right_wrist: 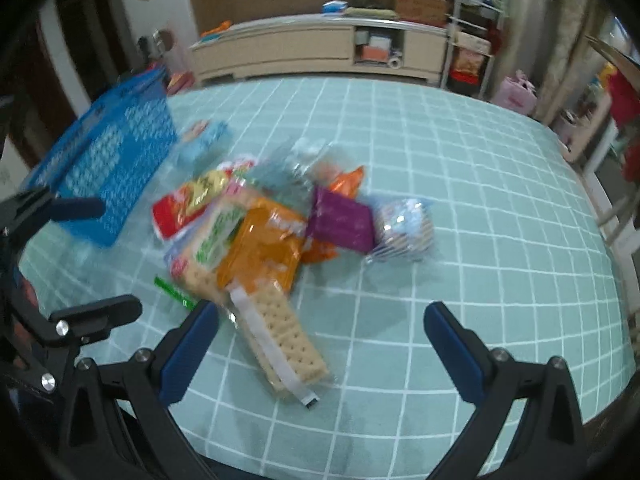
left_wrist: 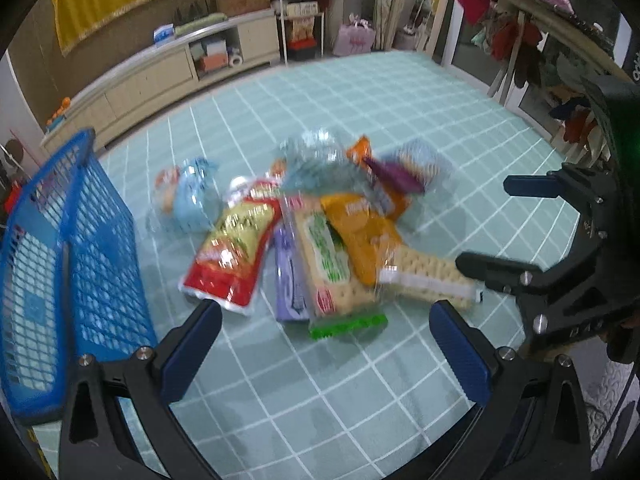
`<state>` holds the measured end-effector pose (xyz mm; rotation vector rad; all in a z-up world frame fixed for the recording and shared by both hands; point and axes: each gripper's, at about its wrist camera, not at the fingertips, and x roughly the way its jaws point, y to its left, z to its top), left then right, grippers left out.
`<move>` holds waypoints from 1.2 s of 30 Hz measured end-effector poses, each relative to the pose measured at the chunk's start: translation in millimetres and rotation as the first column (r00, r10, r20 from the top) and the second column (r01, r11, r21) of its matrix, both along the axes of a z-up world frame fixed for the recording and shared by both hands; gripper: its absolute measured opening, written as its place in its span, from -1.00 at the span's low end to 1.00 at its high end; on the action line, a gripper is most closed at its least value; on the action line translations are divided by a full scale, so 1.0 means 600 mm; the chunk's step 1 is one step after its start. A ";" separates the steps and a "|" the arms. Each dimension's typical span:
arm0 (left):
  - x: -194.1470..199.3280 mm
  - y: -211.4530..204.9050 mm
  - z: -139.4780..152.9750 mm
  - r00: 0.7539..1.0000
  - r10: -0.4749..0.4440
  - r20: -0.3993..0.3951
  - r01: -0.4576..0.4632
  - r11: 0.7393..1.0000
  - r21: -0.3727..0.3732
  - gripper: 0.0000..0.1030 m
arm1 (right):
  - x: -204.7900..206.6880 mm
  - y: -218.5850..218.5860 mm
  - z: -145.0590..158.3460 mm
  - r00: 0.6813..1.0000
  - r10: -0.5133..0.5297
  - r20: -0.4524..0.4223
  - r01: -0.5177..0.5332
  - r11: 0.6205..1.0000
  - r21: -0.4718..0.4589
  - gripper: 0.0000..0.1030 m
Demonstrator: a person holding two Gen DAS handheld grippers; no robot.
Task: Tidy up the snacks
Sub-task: 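Move both tools toward the snack pile, right tool over the cracker pack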
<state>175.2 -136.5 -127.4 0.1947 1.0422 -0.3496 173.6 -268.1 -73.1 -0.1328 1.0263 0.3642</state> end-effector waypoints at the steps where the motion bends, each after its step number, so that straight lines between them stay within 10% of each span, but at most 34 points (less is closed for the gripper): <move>1: -0.001 0.001 -0.006 1.000 0.003 -0.008 -0.003 1.000 -0.001 0.99 | -0.001 0.007 -0.009 1.000 0.027 -0.010 -0.027 1.000 -0.011 1.00; 13: 0.003 0.012 -0.056 0.997 0.034 -0.066 -0.034 0.999 0.001 0.99 | 0.001 0.036 -0.089 0.981 0.160 -0.110 -0.167 0.985 -0.051 0.74; 21: 0.006 0.015 -0.063 0.996 0.036 -0.076 -0.037 0.999 -0.002 0.99 | -0.003 0.045 -0.089 0.983 0.158 -0.098 -0.167 0.981 -0.094 -0.03; 36: 0.042 -0.035 -0.061 1.000 -0.018 -0.018 0.020 0.990 0.137 0.99 | 0.014 -0.029 -0.062 0.984 -0.067 -0.166 0.079 0.995 0.069 -0.05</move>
